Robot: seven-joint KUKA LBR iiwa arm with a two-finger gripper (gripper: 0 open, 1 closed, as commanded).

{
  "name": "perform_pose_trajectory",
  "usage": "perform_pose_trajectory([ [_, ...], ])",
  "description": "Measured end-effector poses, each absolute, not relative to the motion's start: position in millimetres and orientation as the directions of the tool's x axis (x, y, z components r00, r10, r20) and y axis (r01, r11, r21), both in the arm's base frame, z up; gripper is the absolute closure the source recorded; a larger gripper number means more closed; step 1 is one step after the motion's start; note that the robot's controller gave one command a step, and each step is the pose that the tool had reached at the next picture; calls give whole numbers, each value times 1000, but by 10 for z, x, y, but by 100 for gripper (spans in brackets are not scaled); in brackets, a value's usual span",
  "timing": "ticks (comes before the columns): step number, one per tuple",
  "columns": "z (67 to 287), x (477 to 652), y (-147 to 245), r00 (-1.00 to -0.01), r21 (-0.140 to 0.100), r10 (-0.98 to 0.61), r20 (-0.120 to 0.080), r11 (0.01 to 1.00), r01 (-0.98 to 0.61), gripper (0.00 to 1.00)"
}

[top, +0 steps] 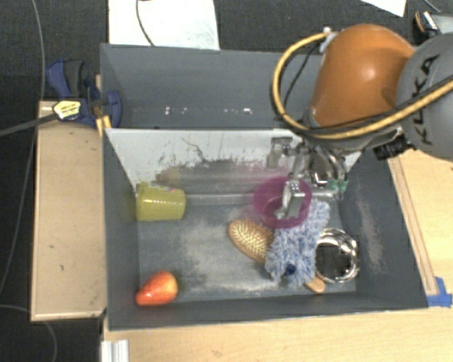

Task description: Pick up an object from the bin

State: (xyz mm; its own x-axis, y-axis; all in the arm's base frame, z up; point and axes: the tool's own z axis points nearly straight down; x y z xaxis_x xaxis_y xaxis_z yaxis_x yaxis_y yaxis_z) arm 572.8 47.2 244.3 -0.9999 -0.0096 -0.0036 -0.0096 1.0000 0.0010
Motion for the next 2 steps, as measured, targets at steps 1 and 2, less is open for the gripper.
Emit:
perform_pose_trajectory([
  [1, 1475, 5299, 179, -975, 0, -221, -5, 975, -221, 0],
  [2, 1607, 5043, 382, -979, 4, 202, -10, 979, 202, 0],
])
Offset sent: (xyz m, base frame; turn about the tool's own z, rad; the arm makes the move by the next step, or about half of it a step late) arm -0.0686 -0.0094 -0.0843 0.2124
